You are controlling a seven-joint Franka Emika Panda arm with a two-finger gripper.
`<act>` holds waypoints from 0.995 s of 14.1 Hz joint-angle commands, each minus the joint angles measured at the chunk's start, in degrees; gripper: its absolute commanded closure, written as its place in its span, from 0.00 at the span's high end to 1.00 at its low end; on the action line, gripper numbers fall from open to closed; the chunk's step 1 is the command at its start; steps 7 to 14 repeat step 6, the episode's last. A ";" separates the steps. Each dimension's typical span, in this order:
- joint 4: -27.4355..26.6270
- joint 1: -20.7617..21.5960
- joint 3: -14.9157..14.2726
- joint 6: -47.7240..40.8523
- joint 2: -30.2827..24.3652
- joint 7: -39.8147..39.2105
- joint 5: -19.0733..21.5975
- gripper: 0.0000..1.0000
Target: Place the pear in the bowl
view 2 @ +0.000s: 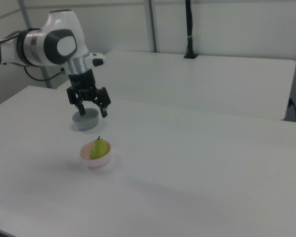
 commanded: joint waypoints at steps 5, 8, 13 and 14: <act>2.94 -4.19 -0.36 -7.13 -5.68 2.24 1.02 1.00; 2.94 -4.28 -0.36 -7.22 -5.77 2.24 1.02 1.00; 2.94 -4.28 -0.36 -7.22 -5.77 2.24 1.02 1.00; 2.94 -4.28 -0.36 -7.22 -5.77 2.24 1.02 1.00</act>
